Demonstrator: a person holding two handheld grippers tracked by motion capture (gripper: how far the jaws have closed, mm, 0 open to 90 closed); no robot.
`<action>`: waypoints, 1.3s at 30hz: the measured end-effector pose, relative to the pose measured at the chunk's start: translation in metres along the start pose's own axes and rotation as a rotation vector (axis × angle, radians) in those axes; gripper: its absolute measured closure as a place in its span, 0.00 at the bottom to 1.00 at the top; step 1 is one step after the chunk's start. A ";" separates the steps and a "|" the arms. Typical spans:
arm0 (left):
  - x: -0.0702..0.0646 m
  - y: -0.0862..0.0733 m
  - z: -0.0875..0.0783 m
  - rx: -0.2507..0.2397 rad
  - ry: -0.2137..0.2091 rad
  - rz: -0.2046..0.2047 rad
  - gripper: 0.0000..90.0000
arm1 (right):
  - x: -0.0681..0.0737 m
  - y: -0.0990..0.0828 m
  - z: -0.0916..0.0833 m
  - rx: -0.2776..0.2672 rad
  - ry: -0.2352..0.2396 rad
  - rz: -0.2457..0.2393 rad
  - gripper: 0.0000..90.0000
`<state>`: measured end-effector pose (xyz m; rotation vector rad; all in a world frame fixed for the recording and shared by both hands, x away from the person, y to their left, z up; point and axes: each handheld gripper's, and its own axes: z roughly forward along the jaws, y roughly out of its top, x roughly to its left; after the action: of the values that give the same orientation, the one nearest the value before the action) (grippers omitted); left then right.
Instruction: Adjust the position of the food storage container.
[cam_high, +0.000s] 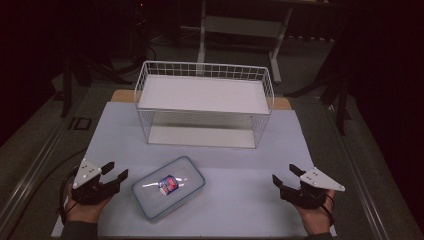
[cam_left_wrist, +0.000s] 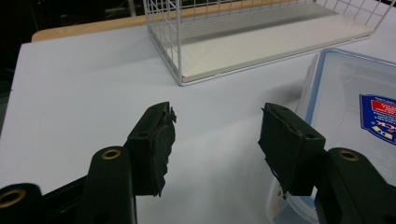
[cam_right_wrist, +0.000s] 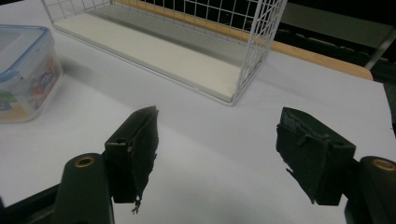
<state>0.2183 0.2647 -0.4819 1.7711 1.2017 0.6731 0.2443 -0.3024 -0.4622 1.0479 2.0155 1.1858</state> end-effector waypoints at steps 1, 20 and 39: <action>0.000 0.000 0.000 0.000 0.000 0.000 0.48 | 0.000 0.000 0.000 0.000 0.000 0.000 0.32; -0.006 -0.012 -0.003 0.054 -0.123 0.003 0.79 | -0.001 0.000 0.003 0.013 0.021 -0.013 0.31; -0.012 -0.022 -0.011 0.168 -0.182 0.030 0.99 | 0.000 0.000 0.009 0.024 0.043 -0.020 0.31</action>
<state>0.1948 0.2609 -0.4954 1.9478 1.1356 0.4269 0.2515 -0.2987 -0.4663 1.0188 2.0732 1.1865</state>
